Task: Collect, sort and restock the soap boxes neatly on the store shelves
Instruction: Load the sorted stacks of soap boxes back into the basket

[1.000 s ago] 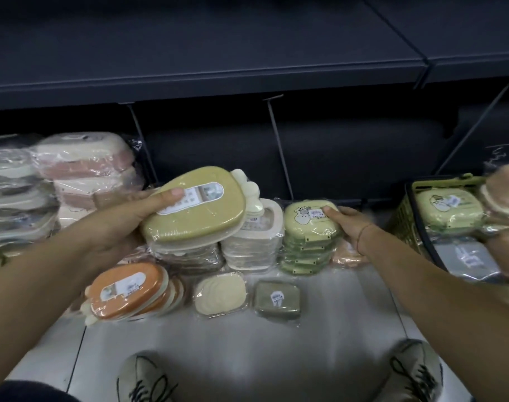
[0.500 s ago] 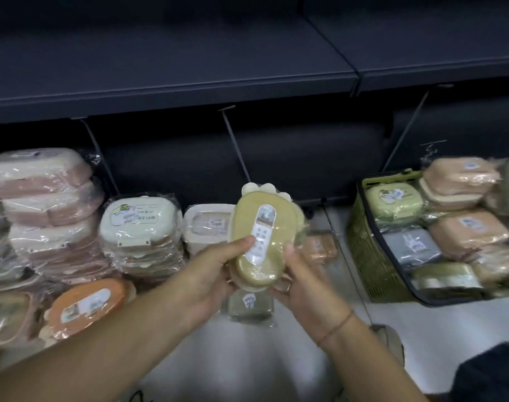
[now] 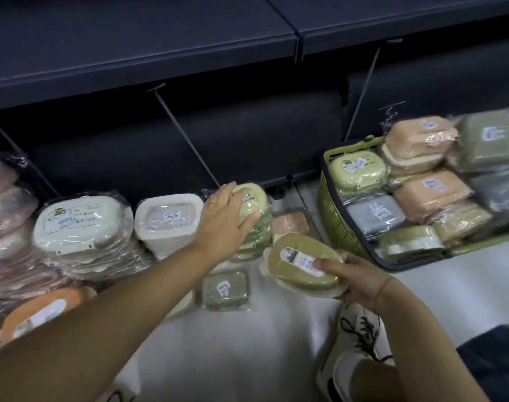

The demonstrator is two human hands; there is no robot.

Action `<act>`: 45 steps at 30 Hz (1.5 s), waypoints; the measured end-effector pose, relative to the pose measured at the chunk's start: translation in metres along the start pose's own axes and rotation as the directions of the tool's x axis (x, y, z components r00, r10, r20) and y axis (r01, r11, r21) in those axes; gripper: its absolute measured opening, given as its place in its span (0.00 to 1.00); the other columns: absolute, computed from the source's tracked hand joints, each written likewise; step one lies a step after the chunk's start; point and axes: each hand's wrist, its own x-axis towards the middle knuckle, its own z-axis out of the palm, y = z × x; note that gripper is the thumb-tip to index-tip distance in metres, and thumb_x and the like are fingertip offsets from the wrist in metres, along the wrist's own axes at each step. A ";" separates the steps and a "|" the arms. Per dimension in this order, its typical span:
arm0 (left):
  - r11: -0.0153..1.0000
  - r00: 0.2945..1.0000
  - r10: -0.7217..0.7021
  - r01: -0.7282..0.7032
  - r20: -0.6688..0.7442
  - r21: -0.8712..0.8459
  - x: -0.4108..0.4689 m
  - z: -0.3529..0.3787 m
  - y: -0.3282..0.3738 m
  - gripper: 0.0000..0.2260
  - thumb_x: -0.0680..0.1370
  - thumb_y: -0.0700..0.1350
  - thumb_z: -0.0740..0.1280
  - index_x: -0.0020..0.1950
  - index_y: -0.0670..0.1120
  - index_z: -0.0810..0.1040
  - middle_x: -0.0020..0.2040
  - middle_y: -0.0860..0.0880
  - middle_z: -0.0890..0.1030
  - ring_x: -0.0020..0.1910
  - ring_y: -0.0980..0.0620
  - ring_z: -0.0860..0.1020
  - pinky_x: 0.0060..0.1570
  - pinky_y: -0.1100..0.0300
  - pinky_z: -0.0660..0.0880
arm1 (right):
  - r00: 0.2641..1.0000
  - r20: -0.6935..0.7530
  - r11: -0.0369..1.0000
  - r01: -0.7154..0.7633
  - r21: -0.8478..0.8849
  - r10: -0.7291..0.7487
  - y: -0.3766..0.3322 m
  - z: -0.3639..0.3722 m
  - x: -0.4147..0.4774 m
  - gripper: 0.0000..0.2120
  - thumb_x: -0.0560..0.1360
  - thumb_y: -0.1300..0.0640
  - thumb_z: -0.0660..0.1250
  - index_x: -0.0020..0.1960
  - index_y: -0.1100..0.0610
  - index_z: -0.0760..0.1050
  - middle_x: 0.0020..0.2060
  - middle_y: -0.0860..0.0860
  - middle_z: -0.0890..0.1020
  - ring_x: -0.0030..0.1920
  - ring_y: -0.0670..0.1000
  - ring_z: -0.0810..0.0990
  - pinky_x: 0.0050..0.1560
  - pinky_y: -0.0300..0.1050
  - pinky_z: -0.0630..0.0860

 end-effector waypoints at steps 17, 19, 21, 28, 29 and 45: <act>0.872 0.994 0.056 -0.093 0.090 0.481 0.006 0.063 -0.031 0.36 0.76 0.68 0.42 0.74 0.50 0.29 0.79 0.45 0.35 0.78 0.45 0.35 0.74 0.48 0.34 | 0.905 -0.424 0.884 -0.173 -0.434 -0.031 0.073 -0.001 0.156 0.26 0.66 0.50 0.79 0.57 0.64 0.78 0.49 0.58 0.82 0.48 0.57 0.80 0.42 0.44 0.73; 0.872 0.995 0.046 -0.085 0.092 0.481 0.007 0.064 -0.030 0.37 0.76 0.68 0.41 0.74 0.50 0.29 0.78 0.45 0.33 0.77 0.45 0.34 0.74 0.47 0.33 | 0.902 -0.425 0.872 -0.144 -0.468 -0.080 0.072 0.005 0.156 0.25 0.66 0.53 0.79 0.57 0.64 0.77 0.51 0.58 0.82 0.53 0.58 0.80 0.48 0.44 0.73; 0.862 0.995 0.042 -0.084 0.096 0.500 0.008 0.062 -0.029 0.37 0.76 0.68 0.41 0.73 0.49 0.28 0.78 0.45 0.33 0.77 0.44 0.34 0.75 0.47 0.34 | 0.903 -0.416 0.851 -0.132 -0.508 -0.108 0.070 0.009 0.154 0.28 0.64 0.51 0.79 0.59 0.63 0.76 0.53 0.58 0.81 0.56 0.59 0.80 0.52 0.45 0.74; 0.919 0.992 -0.009 -0.041 0.125 0.393 0.018 0.046 -0.015 0.36 0.78 0.67 0.47 0.80 0.49 0.48 0.80 0.46 0.48 0.79 0.46 0.46 0.76 0.46 0.43 | 0.992 -0.102 0.333 -0.071 -0.940 -0.075 0.015 0.025 0.105 0.26 0.78 0.43 0.62 0.68 0.59 0.70 0.64 0.60 0.74 0.63 0.59 0.73 0.61 0.48 0.71; 0.925 0.994 -0.013 -0.027 0.104 0.378 0.023 0.041 -0.010 0.35 0.78 0.67 0.48 0.79 0.48 0.55 0.79 0.45 0.55 0.78 0.45 0.52 0.76 0.46 0.47 | 0.999 -0.038 0.337 -0.033 -0.941 -0.010 0.001 0.023 0.097 0.27 0.77 0.42 0.64 0.66 0.61 0.71 0.60 0.58 0.76 0.59 0.57 0.75 0.58 0.47 0.73; 0.964 0.942 0.241 -0.259 0.232 0.054 0.140 0.065 0.163 0.31 0.80 0.63 0.54 0.76 0.45 0.62 0.73 0.46 0.64 0.70 0.44 0.67 0.65 0.51 0.67 | 0.832 -0.452 0.837 0.028 -0.546 -0.323 -0.152 -0.223 -0.011 0.20 0.76 0.44 0.66 0.58 0.60 0.75 0.49 0.59 0.78 0.44 0.55 0.77 0.43 0.48 0.77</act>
